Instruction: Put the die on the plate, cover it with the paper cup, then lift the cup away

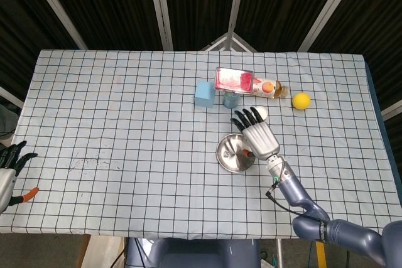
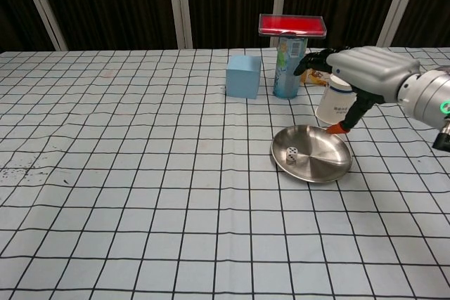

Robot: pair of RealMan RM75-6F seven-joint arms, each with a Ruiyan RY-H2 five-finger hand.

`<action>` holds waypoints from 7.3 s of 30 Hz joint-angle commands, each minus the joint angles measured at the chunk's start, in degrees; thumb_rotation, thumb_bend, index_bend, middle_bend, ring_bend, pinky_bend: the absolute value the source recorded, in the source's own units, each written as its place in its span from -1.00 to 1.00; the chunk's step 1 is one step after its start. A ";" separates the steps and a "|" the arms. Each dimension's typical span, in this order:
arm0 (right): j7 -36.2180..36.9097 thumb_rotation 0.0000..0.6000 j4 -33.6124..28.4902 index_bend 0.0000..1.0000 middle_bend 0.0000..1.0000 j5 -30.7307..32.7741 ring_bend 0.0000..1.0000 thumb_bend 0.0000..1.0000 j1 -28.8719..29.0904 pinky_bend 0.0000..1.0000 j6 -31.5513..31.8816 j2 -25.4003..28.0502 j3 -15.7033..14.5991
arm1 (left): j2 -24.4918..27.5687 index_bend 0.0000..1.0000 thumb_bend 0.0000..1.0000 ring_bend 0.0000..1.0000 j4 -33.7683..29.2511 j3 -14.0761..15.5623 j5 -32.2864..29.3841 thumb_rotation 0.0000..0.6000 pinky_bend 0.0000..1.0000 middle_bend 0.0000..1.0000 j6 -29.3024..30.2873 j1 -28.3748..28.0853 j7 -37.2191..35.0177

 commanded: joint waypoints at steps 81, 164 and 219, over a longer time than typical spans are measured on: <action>4.15 1.00 23.01 -0.17 -0.13 9.73 -0.62 -0.67 8.28 -1.00 -8.50 -4.96 3.28 | -1.55 -0.56 -0.41 -1.00 -0.47 -0.87 -3.11 1.00 -0.95 -1.00 -1.42 -0.77 4.82; -20.51 1.00 -14.27 0.10 -0.06 13.16 -0.54 -0.34 5.95 -1.00 1.35 4.87 -2.74 | 0.60 -0.54 -0.41 -1.00 0.02 -0.74 -1.73 1.00 -0.95 -1.00 -0.81 -0.40 -1.31; -13.68 1.00 -16.07 0.12 -0.06 9.02 -0.54 -0.34 5.41 -1.00 -2.05 6.13 -6.02 | 0.58 -0.52 -0.41 -1.00 -0.09 -0.51 -1.50 1.00 -0.95 -1.00 -1.00 -0.46 -0.91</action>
